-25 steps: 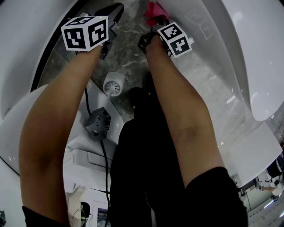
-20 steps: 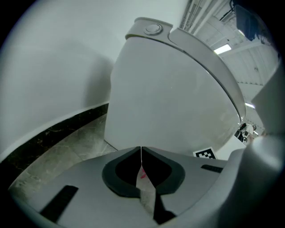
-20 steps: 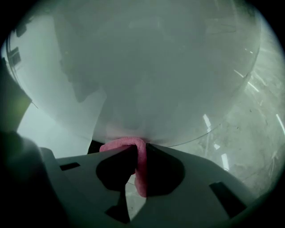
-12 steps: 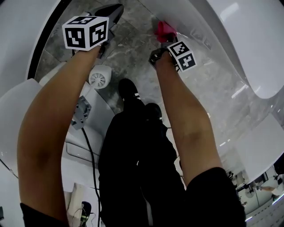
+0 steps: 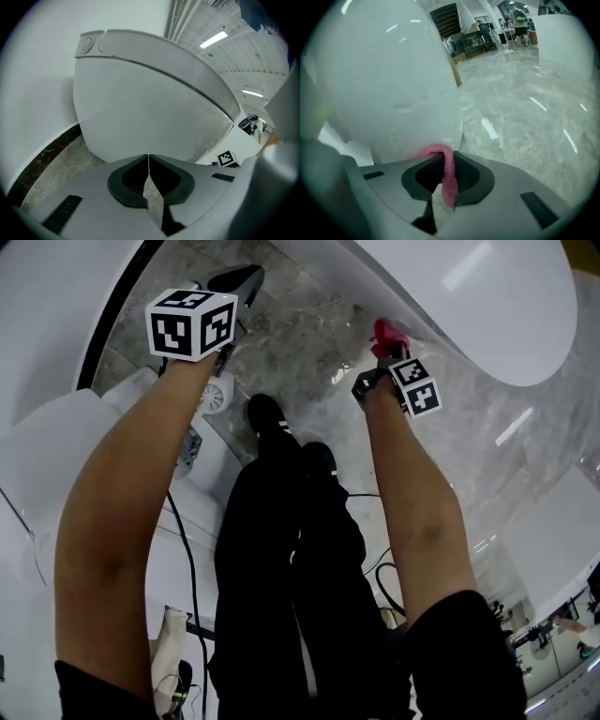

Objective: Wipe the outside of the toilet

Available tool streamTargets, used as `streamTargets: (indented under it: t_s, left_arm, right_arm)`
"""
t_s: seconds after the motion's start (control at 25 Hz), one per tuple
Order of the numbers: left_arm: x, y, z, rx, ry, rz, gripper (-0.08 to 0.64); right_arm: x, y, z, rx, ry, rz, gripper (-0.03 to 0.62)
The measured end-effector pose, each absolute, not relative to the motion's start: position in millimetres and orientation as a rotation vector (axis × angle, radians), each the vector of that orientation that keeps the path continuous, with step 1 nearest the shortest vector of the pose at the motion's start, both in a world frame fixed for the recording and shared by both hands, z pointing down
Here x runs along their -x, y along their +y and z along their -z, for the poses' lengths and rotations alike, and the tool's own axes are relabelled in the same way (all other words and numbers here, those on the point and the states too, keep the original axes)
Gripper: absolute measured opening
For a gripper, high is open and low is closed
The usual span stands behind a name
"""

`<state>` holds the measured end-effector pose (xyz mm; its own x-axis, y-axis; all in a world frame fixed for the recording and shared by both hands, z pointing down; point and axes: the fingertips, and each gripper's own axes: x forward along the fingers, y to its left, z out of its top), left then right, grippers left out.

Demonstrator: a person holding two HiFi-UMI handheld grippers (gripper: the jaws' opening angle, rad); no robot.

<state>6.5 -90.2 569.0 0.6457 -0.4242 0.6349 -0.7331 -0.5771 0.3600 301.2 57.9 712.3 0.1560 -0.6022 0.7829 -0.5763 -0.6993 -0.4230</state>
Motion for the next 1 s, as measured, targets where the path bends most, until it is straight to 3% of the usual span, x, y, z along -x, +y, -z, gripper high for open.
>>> streamTargets:
  t_s: [0.24,0.6,1.0]
  left_arm:
    - [-9,-67,-495,-2.216,-0.956,-0.632,0.018]
    - [14,-16,-352,-2.196,-1.027,-0.507,0.018]
    - [16,25,-143,-2.282,-1.211,-0.100,0.018]
  right_arm:
    - [-339,90,-617,2.388,1.423,1.618,0.072]
    - [-270,55,-422,2.009,2.034,1.459,0.072]
    - [-214,23,-130,1.595,2.531,0.803,0.072]
